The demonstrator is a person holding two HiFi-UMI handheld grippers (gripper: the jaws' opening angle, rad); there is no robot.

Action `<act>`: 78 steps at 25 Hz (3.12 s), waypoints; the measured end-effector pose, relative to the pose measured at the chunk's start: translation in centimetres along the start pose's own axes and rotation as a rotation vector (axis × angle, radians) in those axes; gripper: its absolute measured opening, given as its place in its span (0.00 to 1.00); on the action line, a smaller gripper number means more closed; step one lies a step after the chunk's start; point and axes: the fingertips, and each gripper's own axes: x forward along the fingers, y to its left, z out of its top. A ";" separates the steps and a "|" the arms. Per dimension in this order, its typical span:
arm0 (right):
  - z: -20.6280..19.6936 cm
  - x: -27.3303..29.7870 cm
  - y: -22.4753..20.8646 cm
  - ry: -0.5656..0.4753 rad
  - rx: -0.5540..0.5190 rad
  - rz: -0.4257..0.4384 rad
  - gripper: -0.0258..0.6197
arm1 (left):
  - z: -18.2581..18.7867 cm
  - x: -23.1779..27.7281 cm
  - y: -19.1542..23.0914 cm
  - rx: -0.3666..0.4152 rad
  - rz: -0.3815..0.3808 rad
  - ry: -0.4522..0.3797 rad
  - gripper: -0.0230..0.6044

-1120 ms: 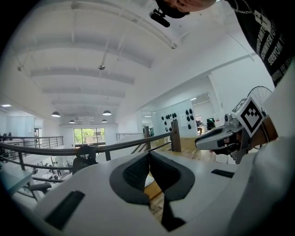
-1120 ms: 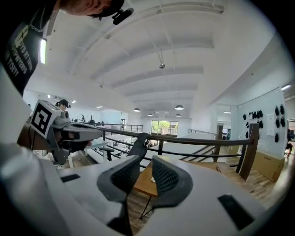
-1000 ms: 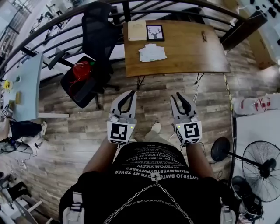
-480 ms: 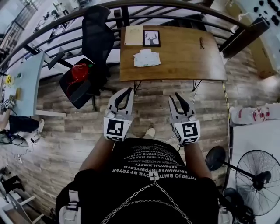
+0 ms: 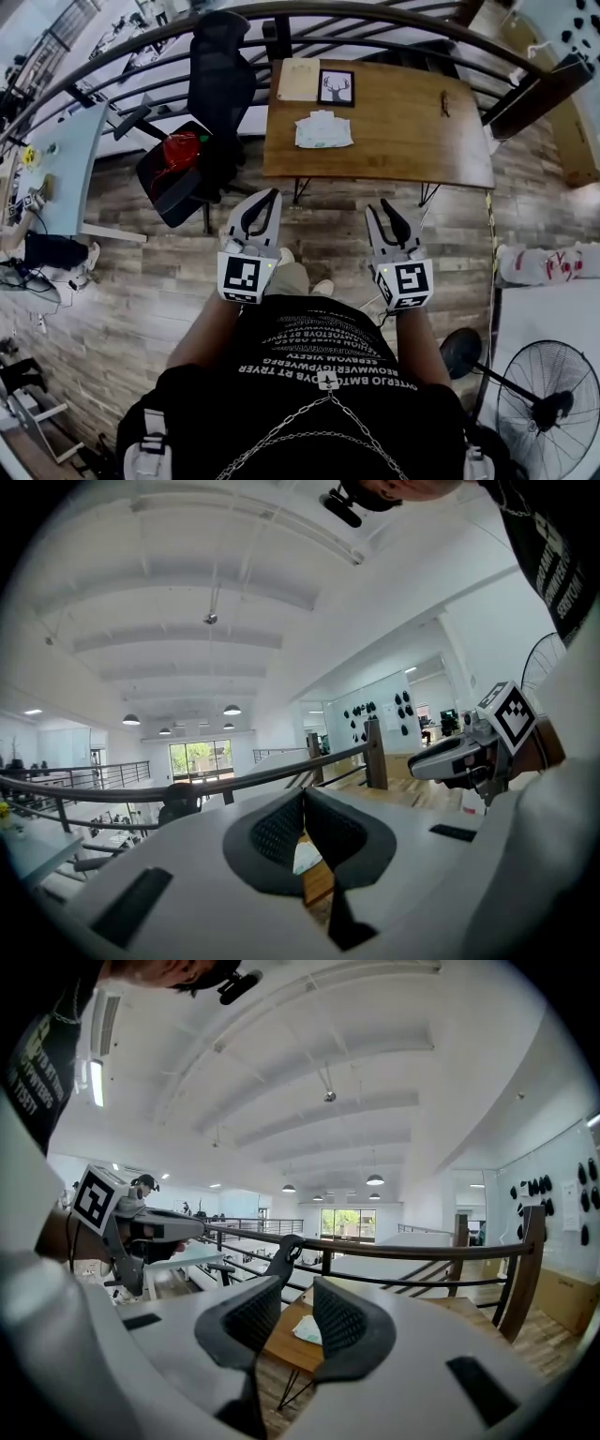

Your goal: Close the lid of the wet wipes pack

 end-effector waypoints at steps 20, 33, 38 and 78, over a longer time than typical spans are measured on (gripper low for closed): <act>-0.4 7.8 -1.2 0.030 0.020 0.050 0.22 | -1.2 7.3 2.3 -0.014 -0.053 0.021 0.08; 0.5 14.6 -5.8 0.055 0.035 0.027 0.22 | -0.6 16.3 4.9 -0.014 -0.121 0.027 0.08; 1.0 17.3 -7.4 0.055 0.042 0.012 0.22 | -0.7 19.1 6.5 -0.012 -0.136 0.036 0.08; 2.8 31.9 -7.4 0.144 0.058 -0.009 0.22 | -3.7 27.5 19.1 -0.101 -0.185 0.051 0.08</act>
